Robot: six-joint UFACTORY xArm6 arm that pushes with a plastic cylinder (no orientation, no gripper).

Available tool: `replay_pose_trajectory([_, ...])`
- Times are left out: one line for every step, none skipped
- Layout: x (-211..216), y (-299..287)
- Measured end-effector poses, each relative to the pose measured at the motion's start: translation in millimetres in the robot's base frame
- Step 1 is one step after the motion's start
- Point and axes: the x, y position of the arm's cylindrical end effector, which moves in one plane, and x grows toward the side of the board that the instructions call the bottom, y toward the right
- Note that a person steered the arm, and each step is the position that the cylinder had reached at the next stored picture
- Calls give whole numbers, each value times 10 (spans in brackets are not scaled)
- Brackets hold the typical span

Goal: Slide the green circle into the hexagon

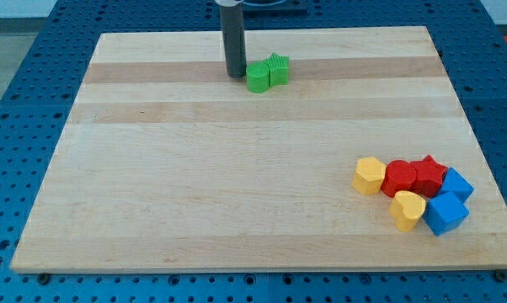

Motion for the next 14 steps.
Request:
replay_pose_trajectory([98,193])
replay_pose_trajectory([247,383])
replay_pose_trajectory([449,590])
replay_pose_trajectory([608,601])
replay_pose_trajectory([845,606])
replay_pose_trajectory([1072,616])
replay_pose_trajectory([1328,640])
replay_pose_trajectory([1400,848])
replay_pose_trajectory([1324,1007])
replay_pose_trajectory([1105,1007])
replay_pose_trajectory([1004,1129])
replay_pose_trajectory([1041,1246])
replay_pose_trajectory([1171,1288])
replay_pose_trajectory([1267,1291])
